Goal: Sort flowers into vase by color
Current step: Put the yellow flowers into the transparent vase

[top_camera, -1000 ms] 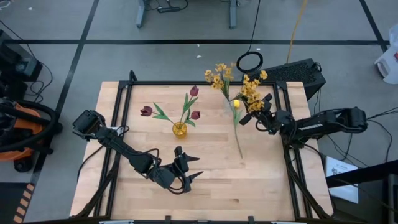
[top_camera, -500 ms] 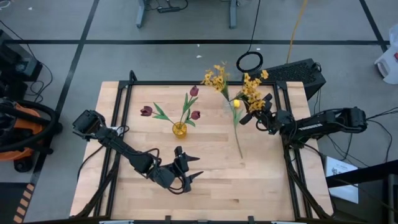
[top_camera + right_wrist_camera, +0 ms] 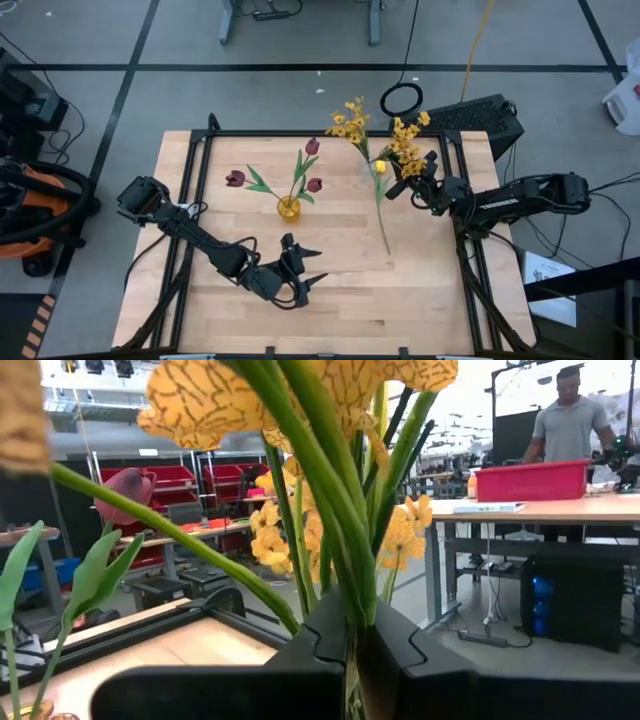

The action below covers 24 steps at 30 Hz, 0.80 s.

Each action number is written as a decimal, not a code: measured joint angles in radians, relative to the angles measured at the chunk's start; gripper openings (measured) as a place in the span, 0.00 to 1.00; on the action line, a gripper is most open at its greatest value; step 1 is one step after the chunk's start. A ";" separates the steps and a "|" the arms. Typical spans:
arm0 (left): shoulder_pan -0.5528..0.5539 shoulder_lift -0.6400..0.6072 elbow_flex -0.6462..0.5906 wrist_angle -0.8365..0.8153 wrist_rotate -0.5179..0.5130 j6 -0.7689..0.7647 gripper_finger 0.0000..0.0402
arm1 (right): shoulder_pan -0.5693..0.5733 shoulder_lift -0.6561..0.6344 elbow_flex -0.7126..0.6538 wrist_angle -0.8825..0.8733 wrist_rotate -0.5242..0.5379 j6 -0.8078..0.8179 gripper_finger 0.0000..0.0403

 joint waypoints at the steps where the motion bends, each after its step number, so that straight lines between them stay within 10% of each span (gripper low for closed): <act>1: 0.000 0.000 0.000 0.000 0.000 0.000 0.69 | 0.000 0.000 0.000 -0.001 0.002 0.004 0.00; 24: 0.008 0.000 0.000 0.000 0.003 0.005 0.69 | 0.000 0.000 0.000 -0.080 0.004 0.052 0.11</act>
